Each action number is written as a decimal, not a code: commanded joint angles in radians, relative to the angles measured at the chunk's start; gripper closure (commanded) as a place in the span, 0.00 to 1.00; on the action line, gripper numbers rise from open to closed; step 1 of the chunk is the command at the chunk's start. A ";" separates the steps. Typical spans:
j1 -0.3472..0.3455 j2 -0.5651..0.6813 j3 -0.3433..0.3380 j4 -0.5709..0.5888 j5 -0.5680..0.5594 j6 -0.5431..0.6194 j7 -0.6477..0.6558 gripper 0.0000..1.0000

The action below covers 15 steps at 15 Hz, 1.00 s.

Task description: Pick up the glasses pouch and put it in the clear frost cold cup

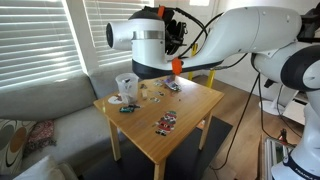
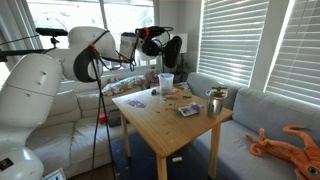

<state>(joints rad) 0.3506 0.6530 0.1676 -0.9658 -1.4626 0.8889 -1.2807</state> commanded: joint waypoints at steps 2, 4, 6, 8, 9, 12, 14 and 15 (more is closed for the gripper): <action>0.032 0.031 -0.020 0.028 -0.041 -0.025 -0.020 0.99; 0.064 0.087 -0.027 0.089 -0.089 -0.008 -0.043 0.99; 0.087 0.123 -0.025 0.124 -0.122 0.017 -0.067 0.99; 0.105 0.166 -0.028 0.159 -0.152 0.042 -0.097 0.99; 0.108 0.185 -0.029 0.173 -0.165 0.073 -0.104 0.99; 0.103 0.251 -0.033 0.242 -0.205 0.203 -0.137 0.99; 0.095 0.285 -0.038 0.285 -0.225 0.294 -0.154 0.99; 0.090 0.304 -0.039 0.315 -0.225 0.335 -0.168 0.99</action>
<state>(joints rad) 0.4423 0.8767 0.1401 -0.7854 -1.6430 1.1299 -1.3731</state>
